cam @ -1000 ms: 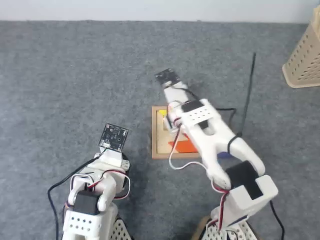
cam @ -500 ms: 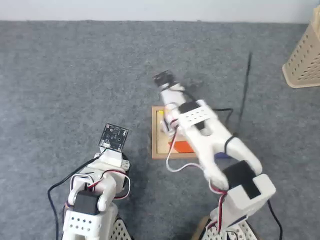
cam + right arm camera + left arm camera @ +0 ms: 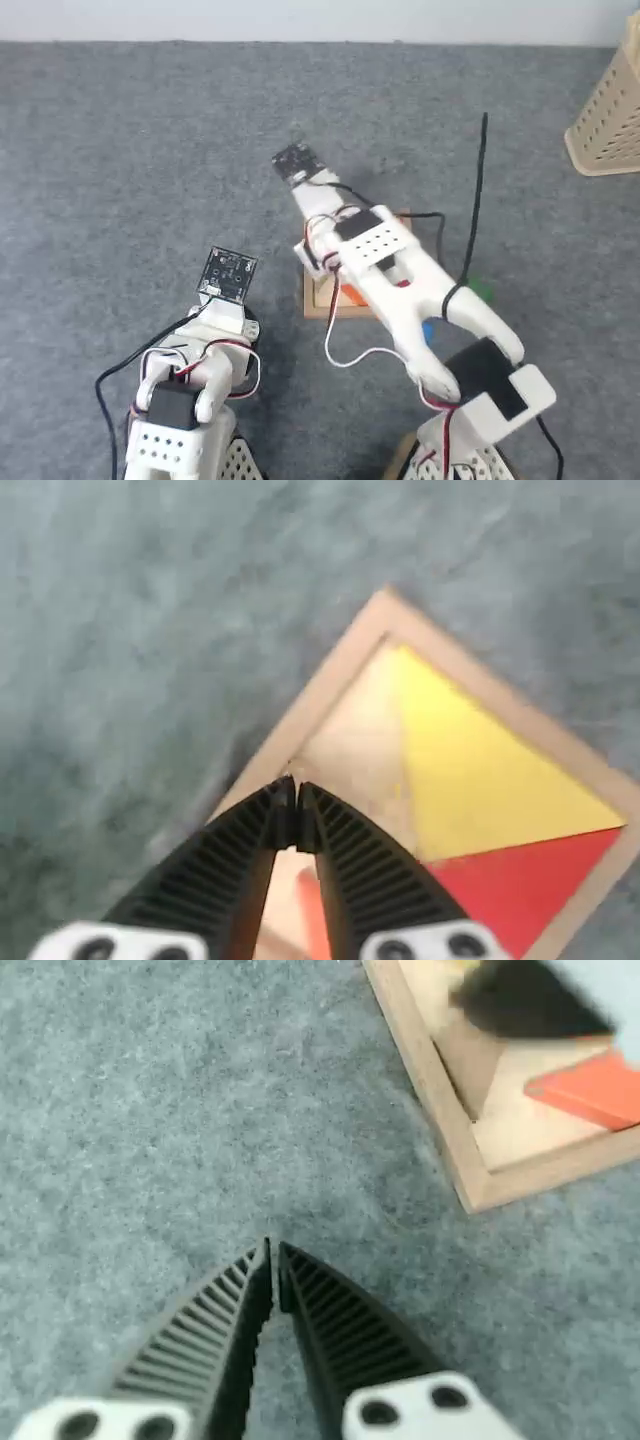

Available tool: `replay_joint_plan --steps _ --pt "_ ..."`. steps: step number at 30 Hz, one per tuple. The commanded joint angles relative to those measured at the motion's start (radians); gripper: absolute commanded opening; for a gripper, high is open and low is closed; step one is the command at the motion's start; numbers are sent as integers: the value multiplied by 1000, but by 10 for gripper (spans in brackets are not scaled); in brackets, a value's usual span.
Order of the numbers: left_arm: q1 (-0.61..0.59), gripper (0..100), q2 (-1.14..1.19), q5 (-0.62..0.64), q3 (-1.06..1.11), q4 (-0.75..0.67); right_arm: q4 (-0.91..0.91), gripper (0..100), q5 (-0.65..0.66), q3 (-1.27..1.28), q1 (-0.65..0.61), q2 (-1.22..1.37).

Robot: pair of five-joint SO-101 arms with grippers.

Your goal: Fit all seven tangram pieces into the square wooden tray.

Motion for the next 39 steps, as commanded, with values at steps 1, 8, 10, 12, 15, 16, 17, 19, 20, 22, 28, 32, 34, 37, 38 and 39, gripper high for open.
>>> replay_joint_plan --steps 1,8,10,12,15,16,17,19,20,22,28,32,34,37,38,39 --pt "-3 12 -20 8 -18 6 -79 6 8 -6 39 -35" --pt "-3 12 -20 8 -18 6 -97 6 15 -12 35 70" --pt "-3 12 -20 8 -18 6 -91 6 15 -8 36 68" --pt "-3 12 -20 8 -18 6 -81 6 15 -11 38 65" --pt "-3 12 -20 8 -18 6 -71 6 14 -6 41 61" --pt "-3 12 -20 8 -18 6 -62 6 9 -6 42 54" --pt "-3 12 -20 8 -18 6 -56 6 9 -6 42 45" --pt "-3 12 -20 8 -18 6 -38 6 8 -5 35 13" --pt "-3 12 -20 8 -18 6 -22 6 9 -5 28 -4" --pt "-3 12 -20 8 -18 6 13 6 15 -3 8 -33" --pt "-3 12 -20 8 -18 6 -48 6 17 75 -13 -48" --pt "-3 12 -20 8 -18 6 -70 6 17 81 -13 -5" --pt "-3 12 -20 8 -18 6 -70 6 17 71 -8 16" --pt "-3 12 -20 8 -18 6 -64 6 17 55 8 41" --pt "-3 12 -20 8 -18 6 -62 6 17 55 18 44" --pt "-3 12 -20 8 -18 6 -61 6 15 60 27 45"
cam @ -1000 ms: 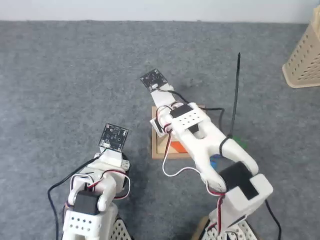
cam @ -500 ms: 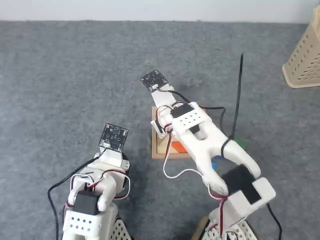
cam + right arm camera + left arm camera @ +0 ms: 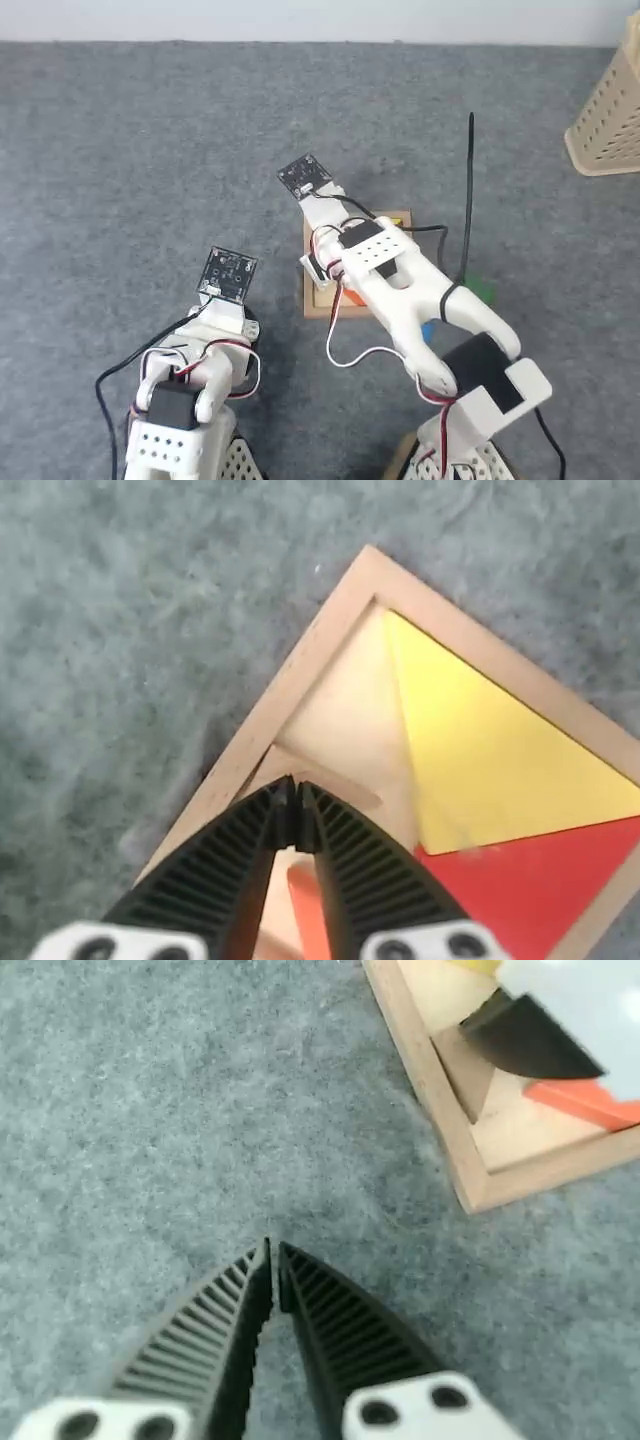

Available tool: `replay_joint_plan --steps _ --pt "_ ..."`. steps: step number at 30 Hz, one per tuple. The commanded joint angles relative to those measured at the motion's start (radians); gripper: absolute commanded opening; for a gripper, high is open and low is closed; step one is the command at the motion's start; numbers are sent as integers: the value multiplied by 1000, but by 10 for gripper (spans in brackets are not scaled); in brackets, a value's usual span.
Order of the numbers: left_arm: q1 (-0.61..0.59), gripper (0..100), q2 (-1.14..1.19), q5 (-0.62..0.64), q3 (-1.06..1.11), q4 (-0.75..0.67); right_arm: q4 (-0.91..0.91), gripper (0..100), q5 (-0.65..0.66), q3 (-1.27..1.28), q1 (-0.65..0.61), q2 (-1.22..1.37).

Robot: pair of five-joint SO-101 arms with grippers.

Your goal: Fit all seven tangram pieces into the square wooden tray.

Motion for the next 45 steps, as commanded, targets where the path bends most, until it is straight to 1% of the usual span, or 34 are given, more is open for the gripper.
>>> replay_joint_plan --steps 1,8,13,19,24,27,33,41,45 --pt "-3 12 -20 8 -18 6 -1 6 15 -25 42 4" --pt "-3 12 -20 8 -18 6 68 6 12 -21 101 2" --pt "-3 12 -20 8 -18 6 70 6 12 -2 114 2" --pt "-3 12 -20 8 -18 6 70 6 15 9 104 -42" --pt "-3 12 -20 8 -18 6 58 6 11 5 71 -136" --pt "-3 12 -20 8 -18 6 7 6 11 6 68 -157" --pt "-3 12 -20 8 -18 6 -35 6 17 -15 67 -59" --pt "-3 12 -20 8 -18 6 -33 6 18 -89 71 58" --pt "-3 12 -20 8 -18 6 35 6 17 -91 85 62"
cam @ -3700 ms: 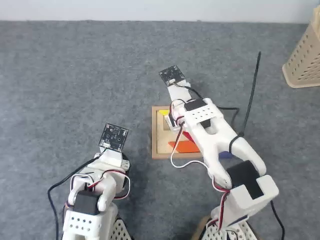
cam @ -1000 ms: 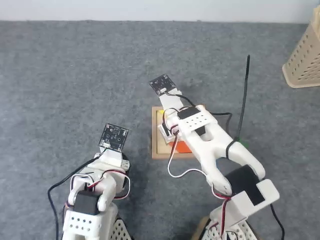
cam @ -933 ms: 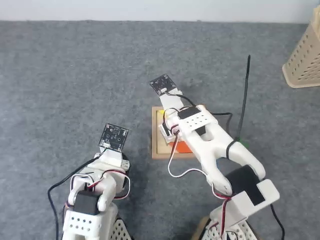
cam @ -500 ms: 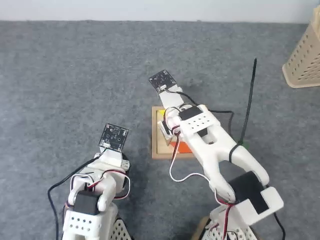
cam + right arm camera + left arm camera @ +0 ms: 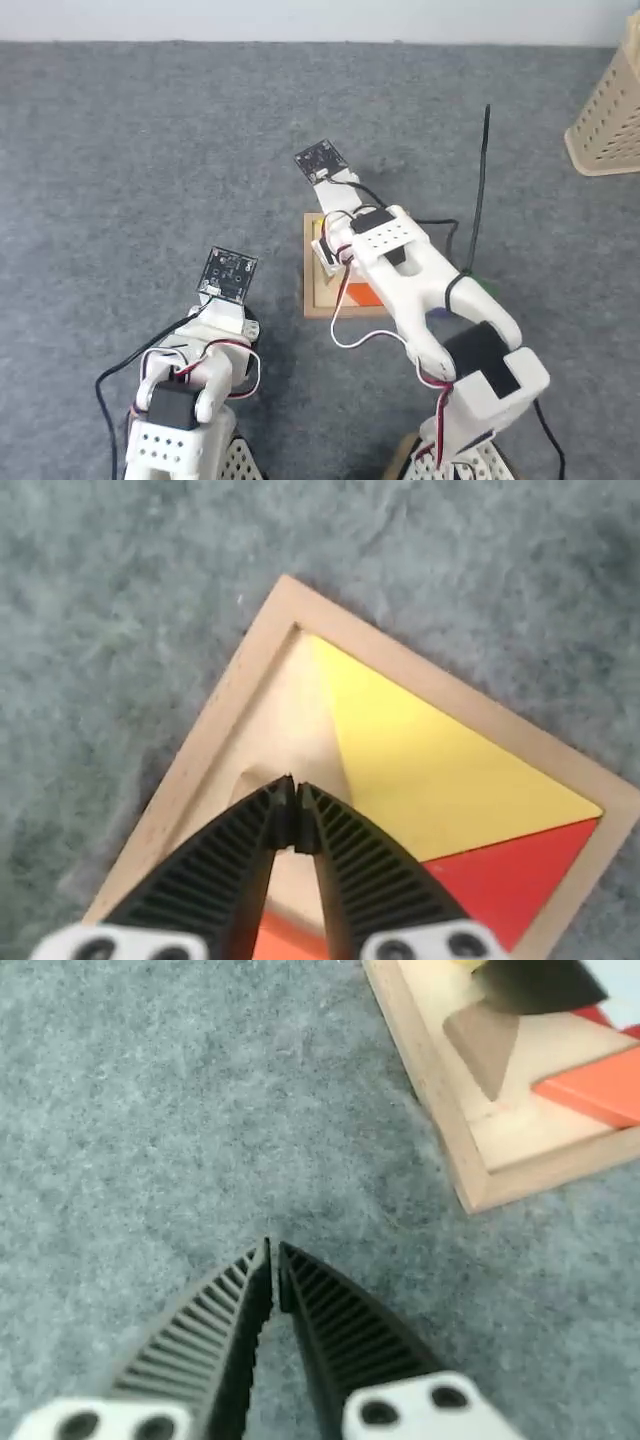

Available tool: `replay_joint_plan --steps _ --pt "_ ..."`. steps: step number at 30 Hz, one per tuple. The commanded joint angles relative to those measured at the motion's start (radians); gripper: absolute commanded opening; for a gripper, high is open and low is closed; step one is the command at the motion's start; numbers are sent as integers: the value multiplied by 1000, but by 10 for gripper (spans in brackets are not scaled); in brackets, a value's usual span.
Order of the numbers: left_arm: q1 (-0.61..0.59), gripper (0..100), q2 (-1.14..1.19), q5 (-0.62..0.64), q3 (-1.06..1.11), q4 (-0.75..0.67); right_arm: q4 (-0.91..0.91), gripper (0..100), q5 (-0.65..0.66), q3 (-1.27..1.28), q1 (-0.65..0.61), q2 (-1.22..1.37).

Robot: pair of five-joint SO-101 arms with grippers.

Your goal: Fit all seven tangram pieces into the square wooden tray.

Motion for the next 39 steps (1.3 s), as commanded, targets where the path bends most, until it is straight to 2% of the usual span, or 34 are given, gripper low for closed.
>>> replay_joint_plan --steps 1,8,16,24,32,39 --pt "-3 12 -20 8 -18 6 58 6 12 -29 21 5" --pt "-3 12 -20 8 -18 6 99 6 3 23 33 -10" --pt "-3 12 -20 8 -18 6 107 6 11 137 -21 -197" --pt "-3 12 -20 8 -18 6 105 6 12 203 61 -317" --pt "-3 12 -20 8 -18 6 59 6 12 186 -48 -363" --pt "-3 12 -20 8 -18 6 18 6 14 181 -59 -272"
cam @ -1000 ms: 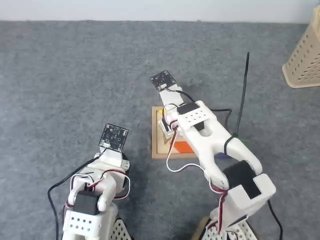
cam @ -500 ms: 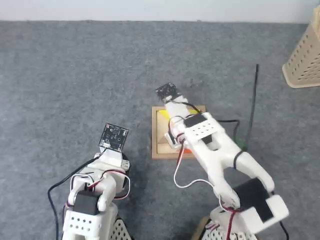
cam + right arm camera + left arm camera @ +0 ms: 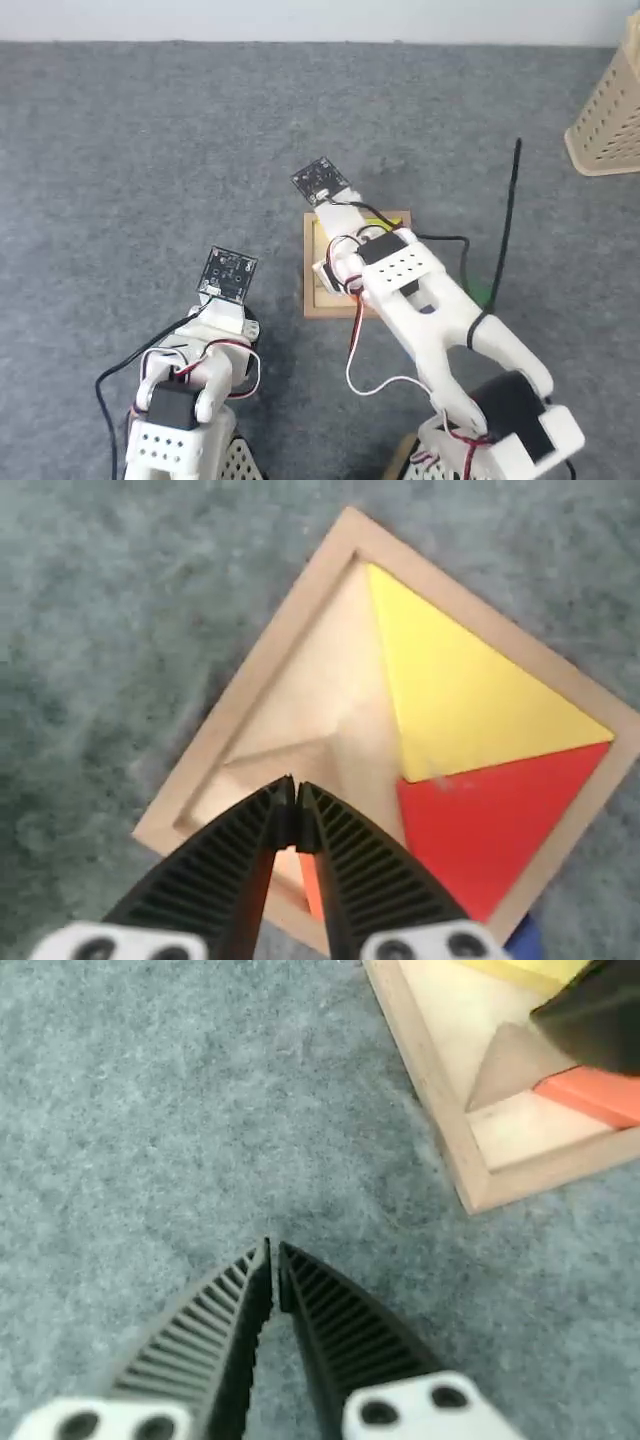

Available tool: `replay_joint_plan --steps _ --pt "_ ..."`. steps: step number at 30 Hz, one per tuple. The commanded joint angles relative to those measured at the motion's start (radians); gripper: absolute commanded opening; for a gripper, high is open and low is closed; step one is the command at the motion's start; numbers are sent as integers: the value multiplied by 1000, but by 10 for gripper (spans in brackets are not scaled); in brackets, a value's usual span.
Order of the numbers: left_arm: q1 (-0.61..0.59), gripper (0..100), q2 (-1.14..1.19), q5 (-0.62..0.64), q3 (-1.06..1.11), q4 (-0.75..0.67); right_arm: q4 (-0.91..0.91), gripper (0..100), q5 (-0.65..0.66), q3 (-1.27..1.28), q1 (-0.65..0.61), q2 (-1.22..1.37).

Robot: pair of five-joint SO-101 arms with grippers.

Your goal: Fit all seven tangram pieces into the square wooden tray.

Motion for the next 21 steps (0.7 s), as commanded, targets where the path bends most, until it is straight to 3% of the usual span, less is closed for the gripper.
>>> replay_joint_plan --steps 1,8,21 --pt "-3 12 -20 8 -18 6 -36 6 12 -29 -10 27" --pt "-3 12 -20 8 -18 6 -51 6 12 -31 1 87" --pt "-3 12 -20 8 -18 6 10 6 11 29 186 85"
